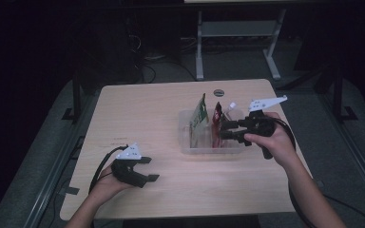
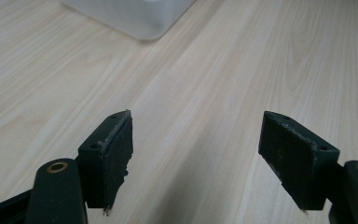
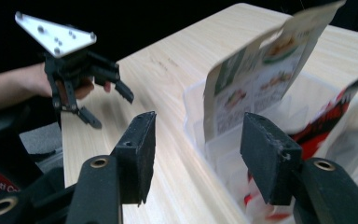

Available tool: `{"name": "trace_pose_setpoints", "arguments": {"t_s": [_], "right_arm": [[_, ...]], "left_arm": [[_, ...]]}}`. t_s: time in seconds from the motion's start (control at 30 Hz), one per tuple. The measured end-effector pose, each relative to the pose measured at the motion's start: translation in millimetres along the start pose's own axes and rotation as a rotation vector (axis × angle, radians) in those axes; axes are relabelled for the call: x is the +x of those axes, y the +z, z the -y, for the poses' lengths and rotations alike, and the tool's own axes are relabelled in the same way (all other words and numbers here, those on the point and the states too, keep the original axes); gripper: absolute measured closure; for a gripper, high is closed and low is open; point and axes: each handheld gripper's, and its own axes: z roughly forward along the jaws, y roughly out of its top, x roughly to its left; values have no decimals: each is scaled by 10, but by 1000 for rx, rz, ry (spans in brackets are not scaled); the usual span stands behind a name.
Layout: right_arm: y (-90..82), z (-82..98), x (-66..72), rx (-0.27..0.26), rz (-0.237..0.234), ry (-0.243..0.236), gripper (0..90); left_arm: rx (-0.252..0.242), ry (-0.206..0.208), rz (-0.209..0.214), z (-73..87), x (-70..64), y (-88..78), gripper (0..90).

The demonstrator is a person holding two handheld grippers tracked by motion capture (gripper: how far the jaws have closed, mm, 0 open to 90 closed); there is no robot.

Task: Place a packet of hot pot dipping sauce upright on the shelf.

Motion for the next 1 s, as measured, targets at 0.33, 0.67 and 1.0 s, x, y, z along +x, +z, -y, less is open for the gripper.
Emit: {"name": "trace_pose_setpoints", "arguments": {"t_s": [0.33, 0.67, 1.0], "right_arm": [[-43, 462, 126, 91, 67, -46, 402], [-104, 799, 89, 180, 150, -46, 358], [-85, 1078, 67, 294, 202, -28, 365]], "left_arm": [[45, 6, 1, 7, -58, 5, 229], [82, 7, -6, 39, -56, -1, 213], [137, 28, -5, 77, -50, 44, 205]]}}
